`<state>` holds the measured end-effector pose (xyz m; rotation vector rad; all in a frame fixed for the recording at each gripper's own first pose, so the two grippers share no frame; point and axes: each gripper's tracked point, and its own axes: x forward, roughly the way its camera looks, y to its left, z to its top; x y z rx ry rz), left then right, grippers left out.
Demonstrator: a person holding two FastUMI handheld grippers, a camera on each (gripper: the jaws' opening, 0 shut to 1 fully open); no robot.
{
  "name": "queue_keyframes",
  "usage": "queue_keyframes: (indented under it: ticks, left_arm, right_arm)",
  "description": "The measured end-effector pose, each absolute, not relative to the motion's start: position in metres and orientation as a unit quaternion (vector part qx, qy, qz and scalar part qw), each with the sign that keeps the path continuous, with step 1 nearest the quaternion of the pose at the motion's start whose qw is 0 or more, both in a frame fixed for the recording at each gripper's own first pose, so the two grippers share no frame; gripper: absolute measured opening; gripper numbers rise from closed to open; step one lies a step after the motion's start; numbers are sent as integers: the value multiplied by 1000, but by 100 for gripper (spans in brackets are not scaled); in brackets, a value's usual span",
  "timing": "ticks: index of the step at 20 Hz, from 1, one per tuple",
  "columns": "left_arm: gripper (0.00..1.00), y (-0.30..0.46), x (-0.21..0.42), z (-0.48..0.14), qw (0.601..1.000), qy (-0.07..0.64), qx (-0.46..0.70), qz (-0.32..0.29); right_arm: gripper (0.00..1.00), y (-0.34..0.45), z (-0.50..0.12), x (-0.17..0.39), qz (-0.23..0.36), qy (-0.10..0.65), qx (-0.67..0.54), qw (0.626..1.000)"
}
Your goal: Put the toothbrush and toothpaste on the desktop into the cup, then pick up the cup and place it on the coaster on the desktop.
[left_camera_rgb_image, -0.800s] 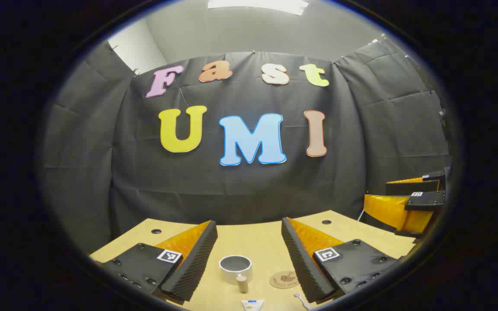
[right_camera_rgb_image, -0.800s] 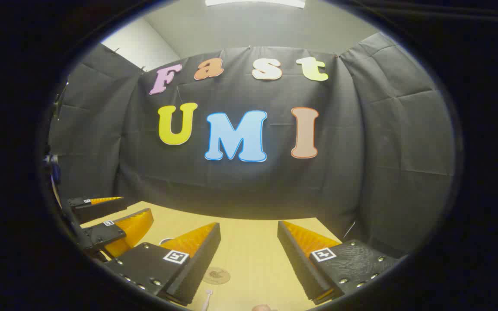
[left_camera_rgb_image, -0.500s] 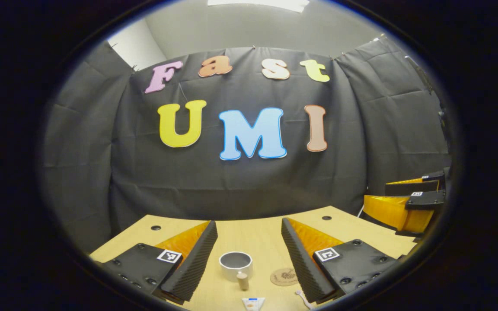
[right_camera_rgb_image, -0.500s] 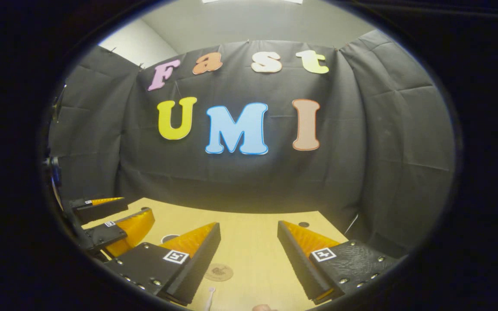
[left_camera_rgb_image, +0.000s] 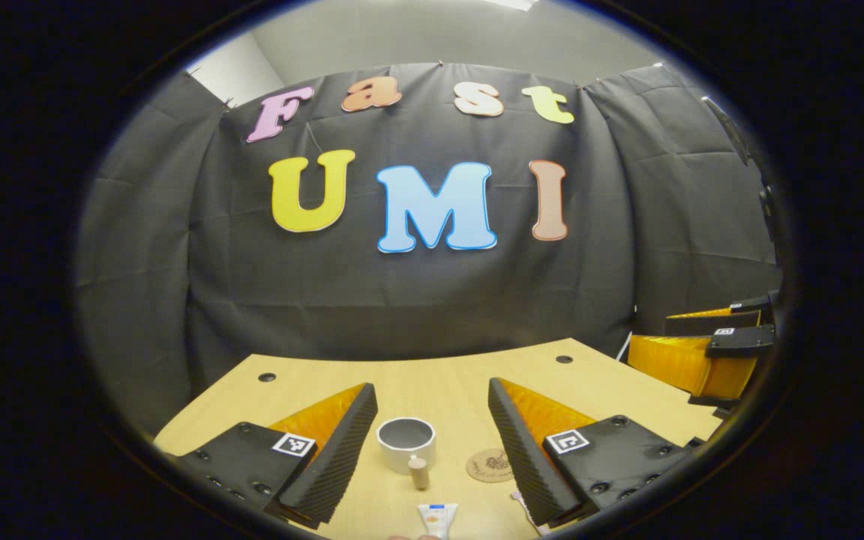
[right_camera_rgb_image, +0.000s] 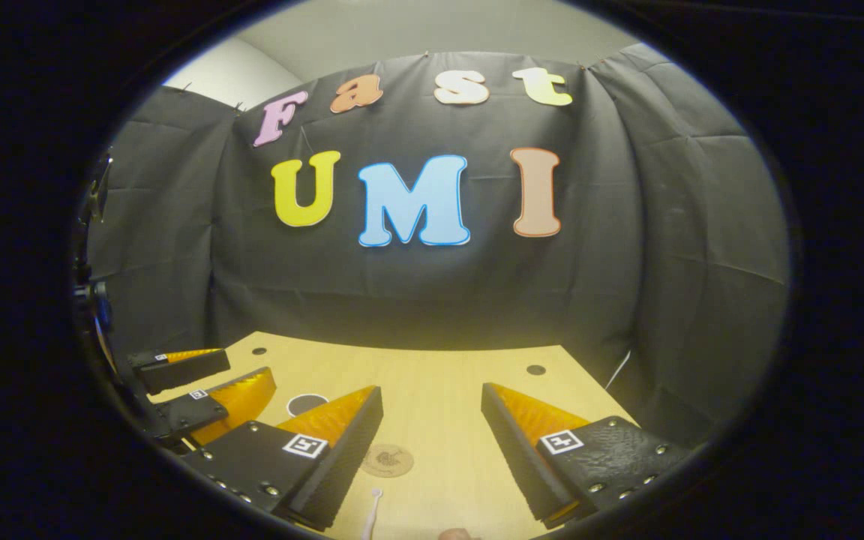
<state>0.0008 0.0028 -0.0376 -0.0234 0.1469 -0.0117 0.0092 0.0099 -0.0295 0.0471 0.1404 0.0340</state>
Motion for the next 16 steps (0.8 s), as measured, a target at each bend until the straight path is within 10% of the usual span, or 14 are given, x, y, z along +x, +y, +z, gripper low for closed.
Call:
queue_keyframes:
  ticks: [16]
  left_arm:
    - [96,14,-27,-161,946,303,-114,7]
  right_arm:
    - [88,45,-143,-1,48,285,8,957]
